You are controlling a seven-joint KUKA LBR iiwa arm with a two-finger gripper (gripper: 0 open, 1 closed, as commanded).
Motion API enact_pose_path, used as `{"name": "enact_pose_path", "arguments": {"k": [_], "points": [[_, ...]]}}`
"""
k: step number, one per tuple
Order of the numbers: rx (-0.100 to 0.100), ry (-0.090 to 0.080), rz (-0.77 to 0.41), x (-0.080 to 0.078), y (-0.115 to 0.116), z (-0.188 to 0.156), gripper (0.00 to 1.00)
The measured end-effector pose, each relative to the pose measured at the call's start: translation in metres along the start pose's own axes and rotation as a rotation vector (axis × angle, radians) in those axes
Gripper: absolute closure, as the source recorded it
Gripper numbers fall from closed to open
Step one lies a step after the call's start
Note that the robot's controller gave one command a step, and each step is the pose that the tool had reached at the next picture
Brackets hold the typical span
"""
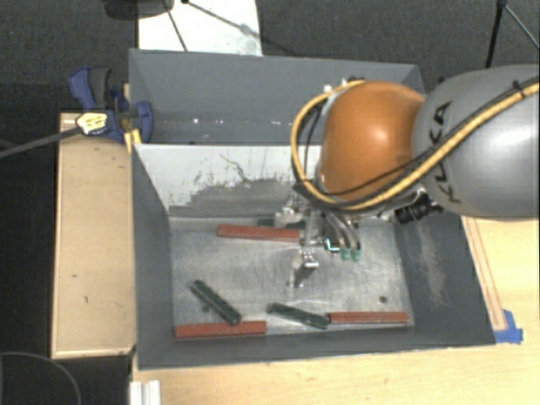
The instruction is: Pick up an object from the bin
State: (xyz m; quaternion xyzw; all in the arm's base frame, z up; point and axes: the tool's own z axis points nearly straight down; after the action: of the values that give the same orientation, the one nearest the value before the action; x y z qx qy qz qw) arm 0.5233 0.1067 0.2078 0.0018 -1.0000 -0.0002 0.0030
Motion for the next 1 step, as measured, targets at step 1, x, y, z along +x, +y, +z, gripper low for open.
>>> {"name": "enact_pose_path", "arguments": {"k": [1], "points": [[-0.001, -0.008, 0.003, -0.0017, -0.0006, -0.0044, 0.0]]}}
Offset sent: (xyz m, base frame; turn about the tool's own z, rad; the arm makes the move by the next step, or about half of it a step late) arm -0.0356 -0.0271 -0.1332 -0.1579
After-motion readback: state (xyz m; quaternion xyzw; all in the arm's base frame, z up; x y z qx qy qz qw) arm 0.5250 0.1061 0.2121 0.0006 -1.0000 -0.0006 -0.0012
